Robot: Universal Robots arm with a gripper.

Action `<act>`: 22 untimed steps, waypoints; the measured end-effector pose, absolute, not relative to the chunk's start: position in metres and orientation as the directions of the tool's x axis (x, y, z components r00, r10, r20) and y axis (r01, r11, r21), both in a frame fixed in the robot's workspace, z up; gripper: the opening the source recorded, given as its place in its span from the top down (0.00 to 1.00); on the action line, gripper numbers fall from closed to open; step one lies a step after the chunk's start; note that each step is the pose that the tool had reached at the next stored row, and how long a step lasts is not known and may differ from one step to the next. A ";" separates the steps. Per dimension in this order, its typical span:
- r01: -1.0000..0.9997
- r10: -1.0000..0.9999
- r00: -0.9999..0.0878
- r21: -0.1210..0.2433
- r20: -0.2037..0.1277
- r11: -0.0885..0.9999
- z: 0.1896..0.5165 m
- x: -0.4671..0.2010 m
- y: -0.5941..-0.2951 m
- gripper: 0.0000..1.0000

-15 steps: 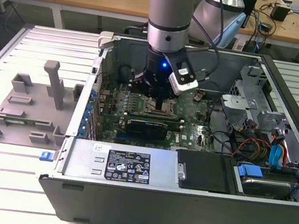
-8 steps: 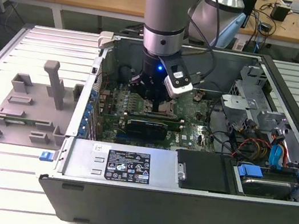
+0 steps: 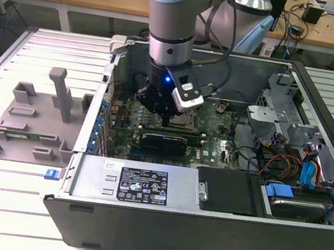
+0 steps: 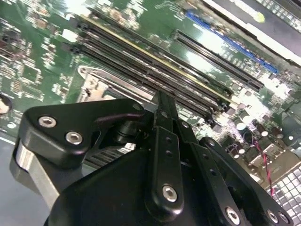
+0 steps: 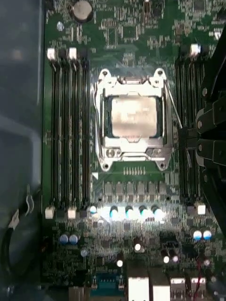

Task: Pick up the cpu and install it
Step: 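Install the second cpu locking lever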

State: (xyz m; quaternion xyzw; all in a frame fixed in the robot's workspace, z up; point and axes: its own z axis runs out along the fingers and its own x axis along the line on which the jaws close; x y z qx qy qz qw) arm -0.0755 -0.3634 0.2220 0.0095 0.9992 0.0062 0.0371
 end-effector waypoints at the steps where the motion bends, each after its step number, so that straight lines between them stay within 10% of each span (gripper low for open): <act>1: 0.018 0.019 -0.997 0.014 -0.079 1.000 0.221 -0.081 -0.363 0.89; 22: 0.019 0.022 -0.997 0.038 -0.079 0.999 0.262 -0.080 -0.380 0.89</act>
